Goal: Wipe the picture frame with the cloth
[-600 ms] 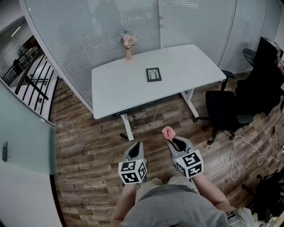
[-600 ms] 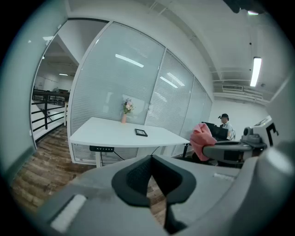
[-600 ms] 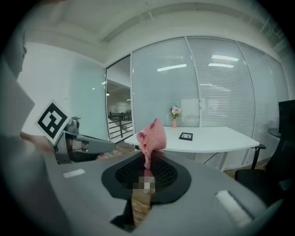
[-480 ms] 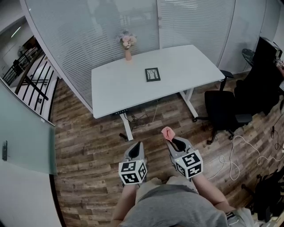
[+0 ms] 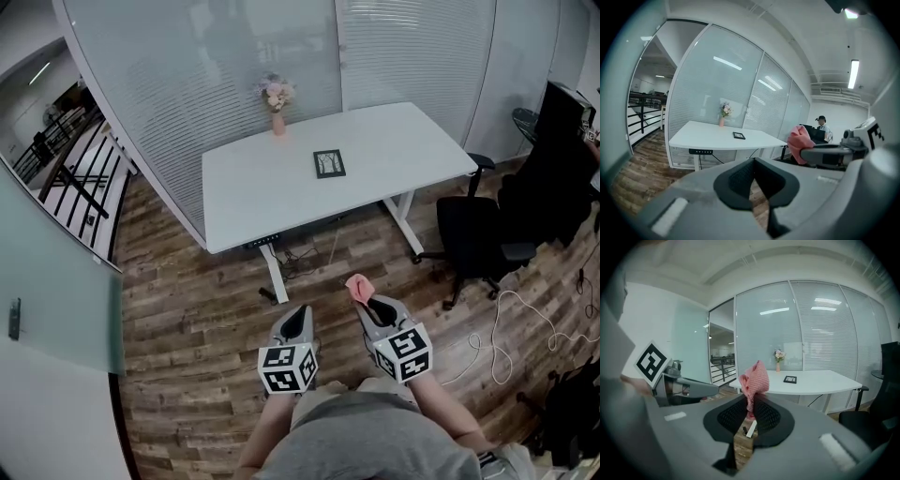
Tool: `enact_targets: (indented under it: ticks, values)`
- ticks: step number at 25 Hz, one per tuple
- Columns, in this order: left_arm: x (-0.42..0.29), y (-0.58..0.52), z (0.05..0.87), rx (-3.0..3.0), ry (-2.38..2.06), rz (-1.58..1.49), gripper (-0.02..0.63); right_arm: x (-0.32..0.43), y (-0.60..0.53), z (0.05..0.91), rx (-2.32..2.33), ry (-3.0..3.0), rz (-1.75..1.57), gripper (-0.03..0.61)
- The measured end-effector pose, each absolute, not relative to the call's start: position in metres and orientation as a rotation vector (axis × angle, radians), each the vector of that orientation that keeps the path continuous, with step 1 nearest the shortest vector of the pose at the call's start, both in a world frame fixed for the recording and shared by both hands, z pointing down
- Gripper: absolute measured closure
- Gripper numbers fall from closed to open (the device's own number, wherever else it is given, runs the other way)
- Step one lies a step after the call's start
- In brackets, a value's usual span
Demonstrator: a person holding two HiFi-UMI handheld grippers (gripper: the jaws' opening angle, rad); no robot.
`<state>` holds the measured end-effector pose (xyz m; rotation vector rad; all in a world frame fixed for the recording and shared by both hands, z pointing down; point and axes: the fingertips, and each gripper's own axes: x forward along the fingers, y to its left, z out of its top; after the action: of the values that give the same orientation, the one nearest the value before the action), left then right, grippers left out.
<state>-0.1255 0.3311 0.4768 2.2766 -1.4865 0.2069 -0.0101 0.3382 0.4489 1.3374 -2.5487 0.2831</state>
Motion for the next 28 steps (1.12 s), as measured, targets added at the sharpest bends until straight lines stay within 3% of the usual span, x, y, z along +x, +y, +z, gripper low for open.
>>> enact_targets:
  ticks: [15, 28]
  values:
    - [-0.144, 0.307, 0.486, 2.278, -1.448, 0.222, 0.611, -0.022, 0.320, 0.454, 1.380, -2.577, 0.363, 0.534]
    - [-0.140, 0.214, 0.487, 2.267, -1.475, 0.216, 0.611, -0.018, 0.220, 0.453, 1.327, -2.607, 0.336, 0.529]
